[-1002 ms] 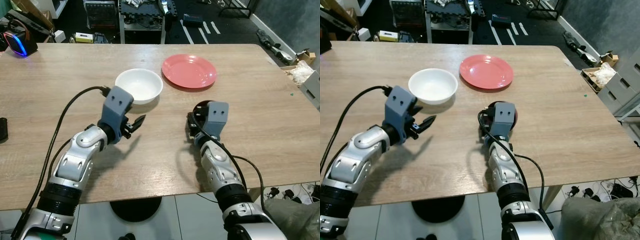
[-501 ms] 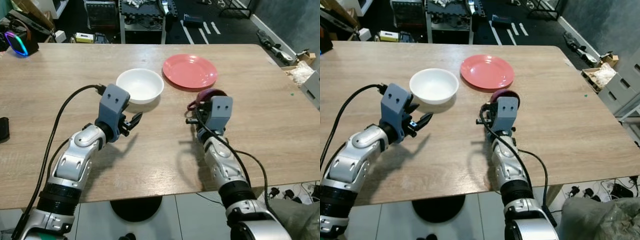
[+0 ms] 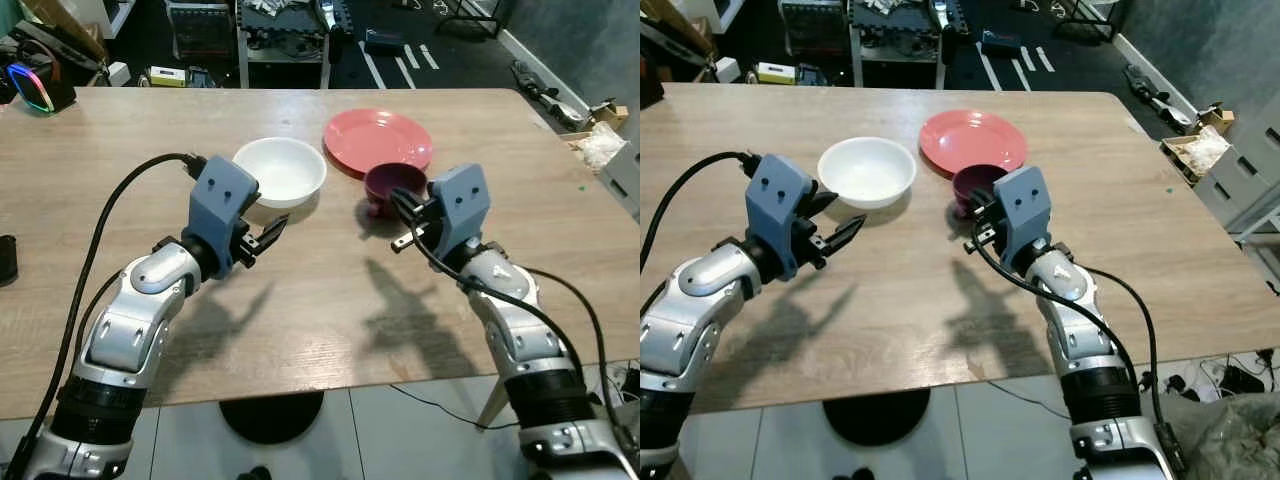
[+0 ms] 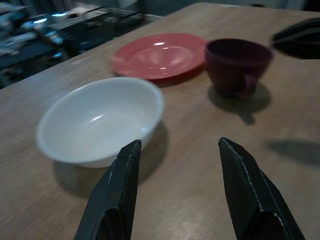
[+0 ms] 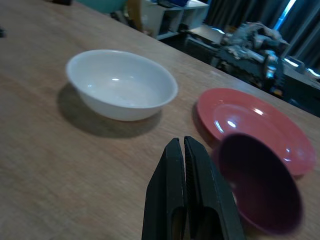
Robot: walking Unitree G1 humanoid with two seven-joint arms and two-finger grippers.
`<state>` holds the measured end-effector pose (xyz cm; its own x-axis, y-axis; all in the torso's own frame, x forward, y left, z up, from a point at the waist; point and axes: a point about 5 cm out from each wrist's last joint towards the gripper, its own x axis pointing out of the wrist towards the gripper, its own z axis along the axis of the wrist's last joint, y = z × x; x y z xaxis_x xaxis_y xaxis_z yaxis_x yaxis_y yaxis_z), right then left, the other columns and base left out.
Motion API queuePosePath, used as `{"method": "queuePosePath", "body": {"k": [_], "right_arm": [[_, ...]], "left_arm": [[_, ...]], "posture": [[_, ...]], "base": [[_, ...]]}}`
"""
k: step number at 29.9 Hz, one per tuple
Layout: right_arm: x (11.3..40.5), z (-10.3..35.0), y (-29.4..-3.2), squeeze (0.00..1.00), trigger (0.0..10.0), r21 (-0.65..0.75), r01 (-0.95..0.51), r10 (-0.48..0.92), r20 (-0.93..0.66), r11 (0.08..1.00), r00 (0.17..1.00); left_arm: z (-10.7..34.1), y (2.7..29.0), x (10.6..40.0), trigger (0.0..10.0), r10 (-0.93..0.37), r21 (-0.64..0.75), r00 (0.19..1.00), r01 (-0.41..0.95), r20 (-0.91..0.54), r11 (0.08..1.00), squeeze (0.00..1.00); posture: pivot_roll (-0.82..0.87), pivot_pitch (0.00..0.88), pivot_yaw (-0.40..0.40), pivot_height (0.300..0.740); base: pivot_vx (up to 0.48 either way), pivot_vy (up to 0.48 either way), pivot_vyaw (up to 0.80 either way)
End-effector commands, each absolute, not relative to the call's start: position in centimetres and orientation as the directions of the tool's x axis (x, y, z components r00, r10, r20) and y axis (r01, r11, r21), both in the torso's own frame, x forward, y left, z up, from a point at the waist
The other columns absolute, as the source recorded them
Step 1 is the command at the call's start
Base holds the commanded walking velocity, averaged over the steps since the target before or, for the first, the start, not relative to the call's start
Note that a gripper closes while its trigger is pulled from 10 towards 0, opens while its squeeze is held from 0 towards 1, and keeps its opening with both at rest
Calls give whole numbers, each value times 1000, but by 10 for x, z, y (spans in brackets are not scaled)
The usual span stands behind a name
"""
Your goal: Setting the table
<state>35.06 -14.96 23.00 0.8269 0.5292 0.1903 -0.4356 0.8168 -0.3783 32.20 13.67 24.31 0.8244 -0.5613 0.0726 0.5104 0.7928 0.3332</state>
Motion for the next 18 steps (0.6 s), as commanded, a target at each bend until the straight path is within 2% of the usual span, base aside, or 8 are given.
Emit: {"method": "queuePosePath", "body": {"k": [1, 6, 12, 14, 17, 18], "right_arm": [[348, 227, -150, 0, 10000, -389, -451, 542, 163, 803, 824], [346, 226, -144, 0, 10000, -333, -444, 514, 164, 832, 842], [339, 189, -136, 0, 10000, -165, -383, 396, 54, 909, 917], [337, 183, -136, 0, 10000, -148, -373, 382, 35, 916, 924], [331, 156, -143, 0, 10000, -65, -232, 229, -54, 971, 972], [330, 152, -145, 557, 10000, -17, -180, 179, -64, 984, 982]], "left_arm": [[240, 135, 318, 10000, -583, 329, 811, 538, 52, 776, 0], [240, 139, 317, 10000, -562, 334, 826, 516, 51, 789, 0], [243, 144, 317, 10000, -506, 352, 861, 457, 55, 817, 0], [244, 145, 318, 10000, -494, 357, 868, 445, 53, 821, 0], [243, 145, 322, 10000, -485, 387, 874, 437, 32, 812, 0], [242, 144, 322, 10000, -498, 397, 867, 451, 18, 799, 0]], "posture": [[78, 120, 12, 740], [85, 120, 11, 740], [91, 121, 10, 740], [91, 121, 10, 740], [95, 128, 11, 740], [94, 128, 12, 740]], "base": [[0, 0, 0], [0, 0, 0], [0, 0, 0], [0, 0, 0], [0, 0, 0], [0, 0, 0]]}}
